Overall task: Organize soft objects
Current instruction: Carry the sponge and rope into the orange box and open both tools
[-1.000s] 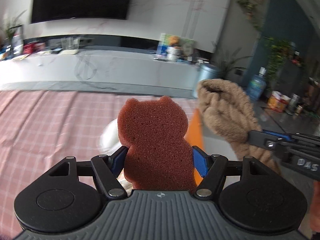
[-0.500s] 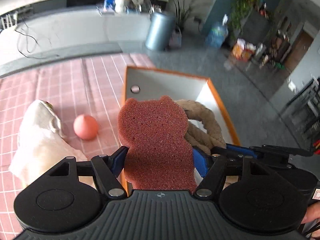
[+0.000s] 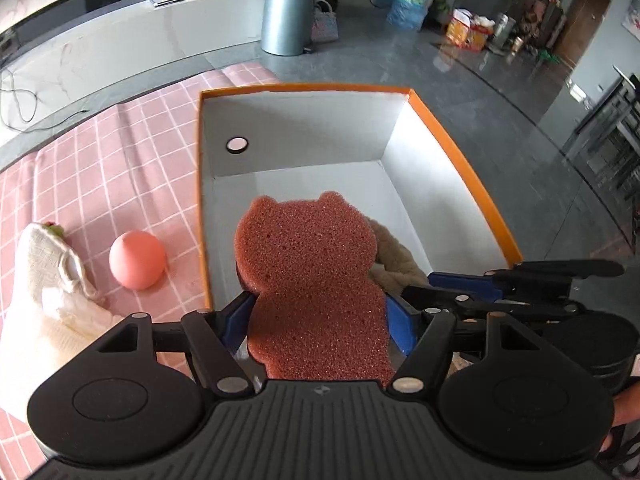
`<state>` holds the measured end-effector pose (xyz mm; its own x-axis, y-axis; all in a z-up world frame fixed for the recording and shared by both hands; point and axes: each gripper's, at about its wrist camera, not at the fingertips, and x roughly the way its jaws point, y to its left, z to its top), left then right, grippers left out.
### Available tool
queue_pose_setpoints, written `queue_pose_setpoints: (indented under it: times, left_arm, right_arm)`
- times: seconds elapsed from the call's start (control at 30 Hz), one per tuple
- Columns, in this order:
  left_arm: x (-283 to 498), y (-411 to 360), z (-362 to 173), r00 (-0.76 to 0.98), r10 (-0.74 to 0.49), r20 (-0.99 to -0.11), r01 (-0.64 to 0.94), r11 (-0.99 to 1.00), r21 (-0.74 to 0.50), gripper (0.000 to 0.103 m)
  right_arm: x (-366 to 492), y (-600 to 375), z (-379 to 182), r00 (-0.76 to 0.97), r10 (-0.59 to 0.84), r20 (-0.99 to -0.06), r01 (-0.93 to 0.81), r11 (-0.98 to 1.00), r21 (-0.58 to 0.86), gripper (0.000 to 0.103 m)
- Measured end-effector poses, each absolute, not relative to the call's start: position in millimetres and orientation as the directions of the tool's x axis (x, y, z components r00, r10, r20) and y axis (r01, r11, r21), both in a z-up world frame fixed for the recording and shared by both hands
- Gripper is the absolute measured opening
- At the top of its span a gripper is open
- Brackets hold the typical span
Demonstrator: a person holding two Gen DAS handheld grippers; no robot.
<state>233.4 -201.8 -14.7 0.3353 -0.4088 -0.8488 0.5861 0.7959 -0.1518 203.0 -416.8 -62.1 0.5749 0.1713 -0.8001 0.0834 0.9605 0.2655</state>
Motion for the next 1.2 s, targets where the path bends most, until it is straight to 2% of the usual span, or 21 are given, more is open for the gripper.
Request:
queue_pose_setpoints:
  times: [0.1, 0.2, 0.47, 0.83, 0.87, 0.93, 1.07, 1.17, 1.2]
  left_arm:
    - [228.8, -206.0, -16.3, 0.340, -0.391, -0.855, 0.592, 0.796, -0.128, 0.081]
    - [225.9, -206.3, -17.1, 0.341, -0.382, -0.859, 0.588, 0.799, -0.122, 0.083]
    - [228.4, -198.5, -12.4, 0.317, -0.418, -0.851, 0.590, 0.790, -0.168, 0.090]
    - [225.3, -169.5, 11.5, 0.348, -0.492, -0.798, 0.558, 0.793, -0.245, 0.091]
    - [224.5, -168.1, 13.2, 0.357, -0.496, -0.792, 0.557, 0.793, -0.245, 0.092]
    - [223.9, -164.9, 16.5, 0.371, -0.513, -0.774, 0.552, 0.792, -0.260, 0.092]
    - [222.8, -158.0, 20.9, 0.421, -0.503, -0.754, 0.524, 0.814, -0.250, 0.091]
    - [220.3, -149.4, 21.9, 0.458, -0.478, -0.750, 0.498, 0.837, -0.230, 0.090]
    - [219.4, -145.9, 19.7, 0.455, -0.466, -0.759, 0.486, 0.844, -0.226, 0.089]
  right_arm:
    - [203.8, -417.0, -64.4, 0.570, 0.169, -0.804, 0.067, 0.966, 0.250, 0.013]
    - [205.5, -417.5, -65.7, 0.566, 0.171, -0.807, 0.066, 0.966, 0.251, 0.011]
    - [207.7, -418.8, -67.1, 0.557, 0.166, -0.814, 0.052, 0.971, 0.234, 0.011]
    - [205.8, -408.3, -64.7, 0.532, 0.147, -0.834, 0.023, 0.982, 0.188, 0.013]
    - [205.5, -406.9, -64.4, 0.529, 0.146, -0.836, 0.020, 0.983, 0.185, 0.014]
    - [204.0, -404.1, -64.0, 0.526, 0.137, -0.840, 0.018, 0.985, 0.171, 0.032]
    - [202.0, -397.4, -61.9, 0.520, 0.117, -0.846, -0.001, 0.991, 0.137, 0.039]
    - [203.7, -392.3, -60.9, 0.519, 0.111, -0.848, -0.023, 0.993, 0.116, 0.048]
    - [205.9, -390.3, -61.9, 0.507, 0.118, -0.854, -0.035, 0.993, 0.117, 0.057]
